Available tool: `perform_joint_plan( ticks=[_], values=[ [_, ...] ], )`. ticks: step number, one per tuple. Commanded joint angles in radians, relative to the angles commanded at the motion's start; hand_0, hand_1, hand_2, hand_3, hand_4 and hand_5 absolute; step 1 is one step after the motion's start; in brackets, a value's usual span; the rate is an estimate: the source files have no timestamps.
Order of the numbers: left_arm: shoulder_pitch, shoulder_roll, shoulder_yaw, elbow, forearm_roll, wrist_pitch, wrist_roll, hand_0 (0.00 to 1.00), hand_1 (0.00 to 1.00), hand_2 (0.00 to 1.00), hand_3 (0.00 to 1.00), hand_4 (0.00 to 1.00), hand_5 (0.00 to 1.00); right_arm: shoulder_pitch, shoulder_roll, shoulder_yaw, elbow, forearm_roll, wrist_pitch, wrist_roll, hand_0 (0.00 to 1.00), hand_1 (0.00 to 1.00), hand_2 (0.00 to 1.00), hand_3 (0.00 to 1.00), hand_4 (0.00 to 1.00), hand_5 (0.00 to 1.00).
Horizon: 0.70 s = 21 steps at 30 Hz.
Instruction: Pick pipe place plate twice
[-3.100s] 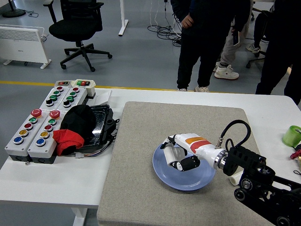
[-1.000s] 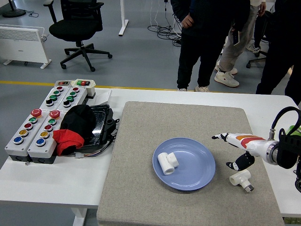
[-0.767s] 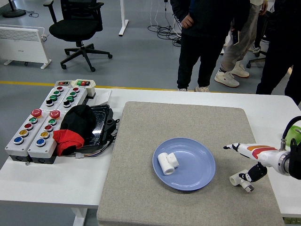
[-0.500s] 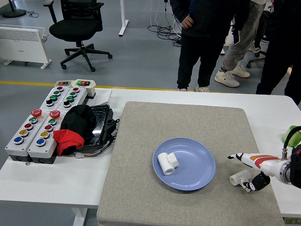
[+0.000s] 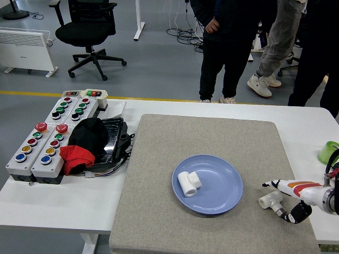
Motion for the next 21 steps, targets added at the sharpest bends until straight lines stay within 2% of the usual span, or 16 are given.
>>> perform_joint_plan(
  ticks=[11, 12, 17, 18, 21],
  values=[
    [-0.002, 0.0, 0.007, 0.001, -0.01, 0.001, -0.003, 0.732, 0.743, 0.705, 0.648, 0.407, 0.998, 0.0, 0.007, -0.041, -0.039, -0.066, -0.053, 0.088, 0.944, 0.907, 0.991, 0.974, 0.76, 0.316],
    [-0.002, 0.0, 0.007, 0.001, -0.01, 0.001, -0.003, 0.732, 0.743, 0.705, 0.649, 0.407, 0.998, 0.001, 0.007, -0.042, -0.04, -0.068, -0.054, 0.09, 0.901, 0.849, 0.95, 0.909, 0.744, 0.292],
    [-0.004, 0.0, 0.009, 0.001, -0.014, 0.001, -0.003, 0.732, 0.743, 0.705, 0.649, 0.407, 0.998, 0.004, 0.009, -0.045, -0.052, -0.084, -0.066, 0.102, 0.901, 0.849, 0.95, 0.909, 0.744, 0.292],
    [-0.005, 0.0, 0.009, 0.001, -0.014, 0.001, -0.003, 0.731, 0.744, 0.706, 0.65, 0.407, 0.998, 0.004, 0.009, -0.046, -0.054, -0.087, -0.068, 0.103, 0.829, 0.78, 0.858, 0.854, 0.713, 0.261],
    [-0.006, 0.0, 0.009, 0.001, -0.014, 0.001, -0.003, 0.731, 0.744, 0.706, 0.65, 0.407, 0.998, 0.006, 0.007, -0.044, -0.059, -0.096, -0.07, 0.104, 0.829, 0.78, 0.858, 0.854, 0.713, 0.261]
  ],
)
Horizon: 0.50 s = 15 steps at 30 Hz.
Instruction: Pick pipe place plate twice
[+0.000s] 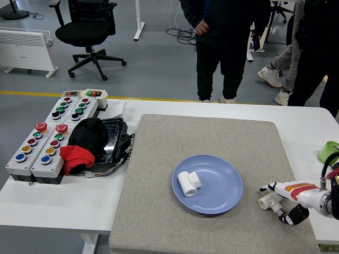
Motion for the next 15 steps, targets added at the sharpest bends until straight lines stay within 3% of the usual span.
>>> perform_joint_plan(
  ticks=[2, 3, 8, 9, 15],
  values=[
    [0.0, 0.0, 0.001, 0.0, -0.001, 0.0, 0.0, 0.731, 0.744, 0.706, 0.65, 0.407, 0.998, 0.0, -0.001, 0.0, -0.001, -0.004, -0.001, 0.0, 0.829, 0.78, 0.858, 0.854, 0.713, 0.261],
    [-0.001, 0.0, 0.001, 0.0, -0.001, 0.0, 0.0, 0.732, 0.743, 0.706, 0.651, 0.407, 0.998, 0.001, -0.003, -0.001, -0.002, -0.006, -0.002, 0.001, 0.777, 0.758, 0.815, 0.835, 0.69, 0.239],
    [-0.003, 0.0, 0.002, 0.001, -0.001, 0.0, -0.001, 0.732, 0.743, 0.706, 0.651, 0.407, 0.998, 0.002, -0.002, -0.006, -0.01, -0.01, -0.005, 0.009, 0.777, 0.758, 0.815, 0.835, 0.69, 0.239],
    [-0.004, 0.0, 0.002, 0.001, 0.0, 0.0, -0.001, 0.732, 0.743, 0.706, 0.651, 0.407, 0.998, 0.002, -0.002, -0.006, -0.011, -0.011, -0.005, 0.01, 0.717, 0.728, 0.773, 0.822, 0.681, 0.224],
    [-0.005, 0.001, 0.004, 0.001, -0.003, 0.001, -0.002, 0.732, 0.743, 0.706, 0.652, 0.407, 0.998, 0.002, -0.004, -0.011, -0.015, -0.014, -0.004, 0.013, 0.696, 0.717, 0.768, 0.818, 0.681, 0.22]
  ],
)
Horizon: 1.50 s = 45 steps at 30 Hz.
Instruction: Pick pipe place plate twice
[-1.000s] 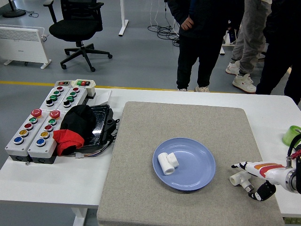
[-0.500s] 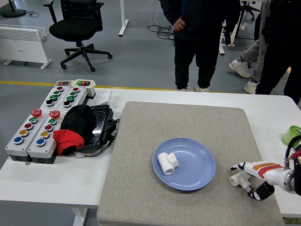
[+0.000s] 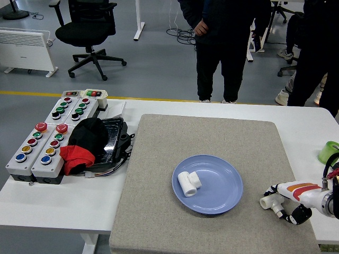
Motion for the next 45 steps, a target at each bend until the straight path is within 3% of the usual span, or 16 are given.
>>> perform_joint_plan(
  ticks=[5, 6, 11, 12, 17, 18, 32, 38, 45],
  values=[
    [0.0, 0.0, 0.0, 0.0, 0.001, 0.0, 0.0, 0.732, 0.743, 0.706, 0.652, 0.407, 0.998, 0.0, 0.002, -0.002, 0.003, 0.007, -0.009, 0.008, 0.696, 0.717, 0.768, 0.818, 0.681, 0.22],
    [0.0, 0.0, 0.0, 0.0, 0.002, 0.0, 0.001, 0.731, 0.743, 0.706, 0.653, 0.407, 0.998, -0.001, 0.002, -0.001, 0.004, 0.011, -0.013, 0.009, 0.609, 0.66, 0.699, 0.8, 0.655, 0.197],
    [0.0, 0.0, 0.0, 0.0, 0.002, 0.0, 0.001, 0.731, 0.743, 0.706, 0.653, 0.407, 0.998, -0.001, 0.003, -0.002, 0.005, 0.023, -0.023, 0.007, 0.609, 0.66, 0.699, 0.8, 0.655, 0.197],
    [-0.001, 0.0, 0.0, 0.0, 0.002, 0.0, 0.001, 0.73, 0.742, 0.706, 0.654, 0.407, 0.998, -0.001, 0.003, -0.002, 0.005, 0.025, -0.025, 0.006, 0.544, 0.618, 0.648, 0.781, 0.644, 0.194],
    [-0.001, 0.0, 0.001, 0.0, 0.002, 0.0, 0.001, 0.73, 0.742, 0.706, 0.654, 0.407, 0.998, -0.002, 0.002, -0.001, 0.006, 0.04, -0.027, -0.003, 0.544, 0.618, 0.648, 0.781, 0.644, 0.194],
    [-0.001, 0.0, 0.0, 0.0, 0.003, 0.0, 0.001, 0.731, 0.743, 0.706, 0.652, 0.409, 0.998, -0.003, 0.002, 0.001, 0.007, 0.043, -0.028, -0.005, 0.5, 0.582, 0.605, 0.77, 0.624, 0.191],
    [0.004, 0.0, -0.004, -0.002, 0.014, -0.001, 0.002, 0.73, 0.743, 0.706, 0.652, 0.409, 0.998, -0.001, 0.015, 0.05, 0.045, 0.051, -0.077, 0.005, 0.507, 0.576, 0.608, 0.762, 0.609, 0.188],
    [0.008, -0.001, -0.004, -0.002, 0.016, -0.002, 0.003, 0.731, 0.743, 0.705, 0.65, 0.409, 0.998, 0.032, 0.048, 0.061, 0.076, 0.065, -0.106, 0.016, 0.529, 0.59, 0.614, 0.761, 0.598, 0.183],
    [0.01, -0.001, -0.001, -0.003, 0.013, -0.004, 0.003, 0.731, 0.743, 0.705, 0.649, 0.408, 0.998, 0.101, 0.116, 0.005, 0.065, 0.082, -0.112, 0.016, 0.549, 0.601, 0.625, 0.759, 0.583, 0.192]
  ],
)
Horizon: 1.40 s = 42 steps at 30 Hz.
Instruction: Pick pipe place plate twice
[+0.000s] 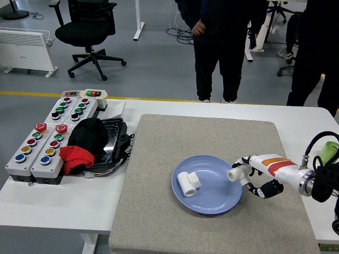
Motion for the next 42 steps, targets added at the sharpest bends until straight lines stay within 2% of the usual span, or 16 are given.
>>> perform_joint_plan(
  ticks=[2, 3, 8, 9, 15, 16, 21, 22, 27, 28, 33, 34, 42],
  values=[
    [0.001, 0.0, 0.0, 0.0, 0.0, -0.001, 0.0, 0.731, 0.743, 0.705, 0.649, 0.408, 0.998, 0.02, 0.022, -0.025, -0.014, 0.003, -0.001, 0.0, 0.549, 0.601, 0.625, 0.759, 0.583, 0.192],
    [0.001, 0.0, 0.0, 0.0, 0.0, -0.001, 0.001, 0.73, 0.743, 0.704, 0.649, 0.408, 0.998, 0.024, 0.026, -0.029, -0.017, 0.004, -0.001, 0.0, 0.634, 0.657, 0.672, 0.758, 0.576, 0.187],
    [0.002, 0.0, 0.001, 0.0, -0.001, -0.004, 0.001, 0.73, 0.743, 0.704, 0.649, 0.408, 0.998, 0.067, 0.085, -0.094, -0.079, 0.012, -0.015, 0.0, 0.634, 0.657, 0.672, 0.758, 0.576, 0.187],
    [0.002, 0.001, 0.003, 0.0, -0.003, -0.004, 0.001, 0.73, 0.743, 0.704, 0.648, 0.409, 0.998, 0.072, 0.093, -0.102, -0.088, 0.014, -0.017, -0.001, 0.683, 0.687, 0.706, 0.764, 0.573, 0.184],
    [-0.002, 0.002, 0.008, 0.0, -0.012, -0.004, 0.0, 0.73, 0.743, 0.704, 0.648, 0.408, 0.998, 0.092, 0.126, -0.138, -0.135, 0.011, -0.026, -0.011, 0.683, 0.687, 0.706, 0.764, 0.573, 0.184],
    [-0.003, 0.002, 0.009, 0.0, -0.014, -0.004, 0.0, 0.73, 0.743, 0.704, 0.648, 0.408, 0.998, 0.094, 0.129, -0.142, -0.142, 0.006, -0.028, -0.012, 0.771, 0.737, 0.772, 0.776, 0.569, 0.186],
    [-0.006, 0.003, 0.011, 0.001, -0.017, -0.005, 0.0, 0.73, 0.743, 0.704, 0.648, 0.408, 0.998, 0.1, 0.133, -0.155, -0.158, -0.015, -0.034, -0.018, 0.771, 0.737, 0.772, 0.776, 0.569, 0.186],
    [-0.007, 0.004, 0.01, 0.001, -0.017, -0.005, 0.0, 0.73, 0.743, 0.703, 0.647, 0.408, 0.998, 0.1, 0.133, -0.158, -0.16, -0.022, -0.035, -0.017, 0.842, 0.798, 0.882, 0.83, 0.571, 0.18],
    [-0.008, 0.004, 0.011, 0.001, -0.018, -0.005, 0.0, 0.73, 0.743, 0.703, 0.647, 0.408, 0.998, 0.101, 0.133, -0.158, -0.162, -0.046, -0.022, -0.016, 0.842, 0.798, 0.882, 0.83, 0.571, 0.18],
    [-0.008, 0.004, 0.01, 0.001, -0.017, -0.005, 0.001, 0.73, 0.742, 0.703, 0.647, 0.408, 0.998, 0.101, 0.133, -0.158, -0.162, -0.05, -0.017, -0.016, 0.914, 0.862, 0.967, 0.897, 0.591, 0.173],
    [-0.009, 0.004, 0.01, 0.001, -0.017, -0.006, 0.001, 0.73, 0.742, 0.703, 0.647, 0.408, 0.998, 0.101, 0.133, -0.159, -0.165, -0.062, -0.014, -0.014, 0.914, 0.862, 0.967, 0.897, 0.591, 0.173],
    [-0.009, 0.004, 0.01, 0.001, -0.017, -0.006, 0.001, 0.73, 0.741, 0.702, 0.647, 0.409, 0.998, 0.101, 0.133, -0.159, -0.165, -0.062, -0.014, -0.013, 0.943, 0.887, 0.998, 0.939, 0.605, 0.164],
    [-0.011, 0.004, 0.011, 0.001, -0.017, -0.008, -0.001, 0.731, 0.742, 0.702, 0.647, 0.409, 0.998, 0.098, 0.131, -0.143, -0.166, -0.067, -0.021, -0.009, 0.961, 0.914, 0.998, 0.969, 0.619, 0.175]
  ],
)
